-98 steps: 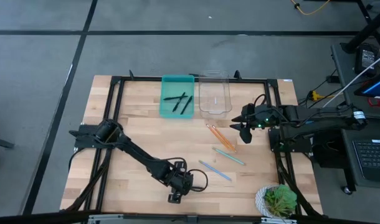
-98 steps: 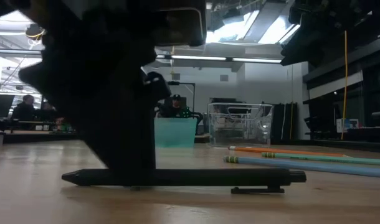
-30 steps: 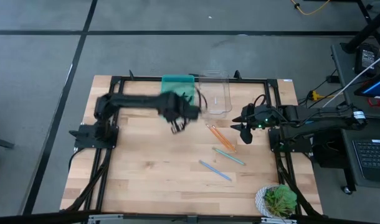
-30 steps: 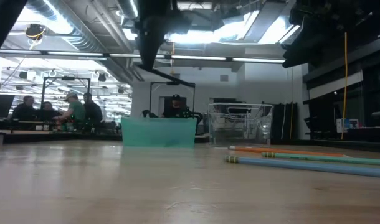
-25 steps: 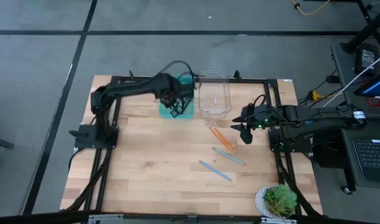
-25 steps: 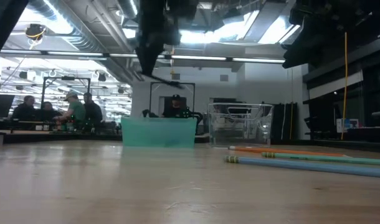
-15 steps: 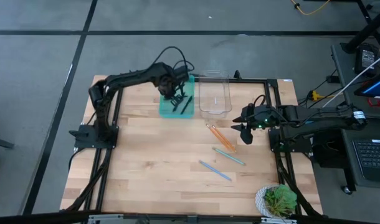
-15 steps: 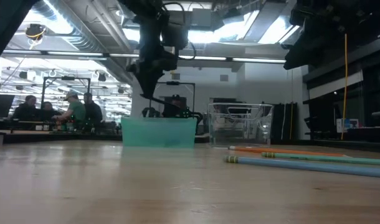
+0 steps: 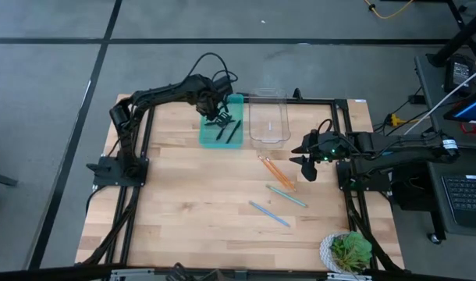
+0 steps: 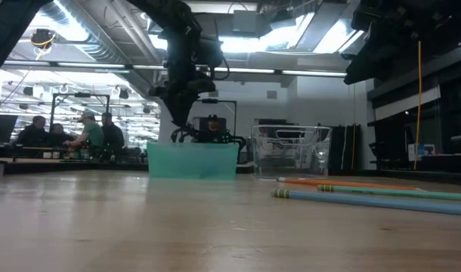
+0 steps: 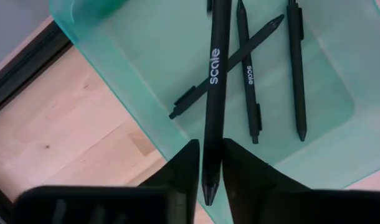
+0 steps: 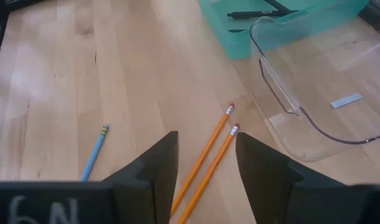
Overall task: Sort pens & pencils
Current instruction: Put the black pen into the light blue bin, then put the blue pencil into the transparent bin
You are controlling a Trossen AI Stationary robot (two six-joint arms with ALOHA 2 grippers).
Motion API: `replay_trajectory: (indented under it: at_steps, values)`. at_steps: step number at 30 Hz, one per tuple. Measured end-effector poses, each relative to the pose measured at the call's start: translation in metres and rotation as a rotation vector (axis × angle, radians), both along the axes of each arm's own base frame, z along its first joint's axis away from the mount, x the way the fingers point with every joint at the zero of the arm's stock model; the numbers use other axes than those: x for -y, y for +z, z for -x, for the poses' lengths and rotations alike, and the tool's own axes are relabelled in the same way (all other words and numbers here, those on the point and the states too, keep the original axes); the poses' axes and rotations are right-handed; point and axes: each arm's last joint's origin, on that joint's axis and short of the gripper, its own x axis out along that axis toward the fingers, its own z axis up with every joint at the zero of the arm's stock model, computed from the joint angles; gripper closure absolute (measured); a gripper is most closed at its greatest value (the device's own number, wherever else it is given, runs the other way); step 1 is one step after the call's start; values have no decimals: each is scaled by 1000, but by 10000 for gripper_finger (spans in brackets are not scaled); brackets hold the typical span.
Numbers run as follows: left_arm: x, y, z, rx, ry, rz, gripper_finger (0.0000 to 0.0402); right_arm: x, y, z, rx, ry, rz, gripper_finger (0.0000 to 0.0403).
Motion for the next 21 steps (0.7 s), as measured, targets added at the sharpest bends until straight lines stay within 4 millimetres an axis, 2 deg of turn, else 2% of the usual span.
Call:
replay_trajectory:
  at_steps: [6,12,17,21]
  values:
    - [1,0,-1,9,-4,15,298,0,0,0,-2,14,18,241]
    - [8,6,3,24,-31,68,291,0,0,0,-2,14,18,241]
    - [32,31,17,15,-73,120,291,0,0,0,-3,8,-11,241]
    - [67,58,28,10,-152,107,292,-3,-1,-5,8,73,-68,241]
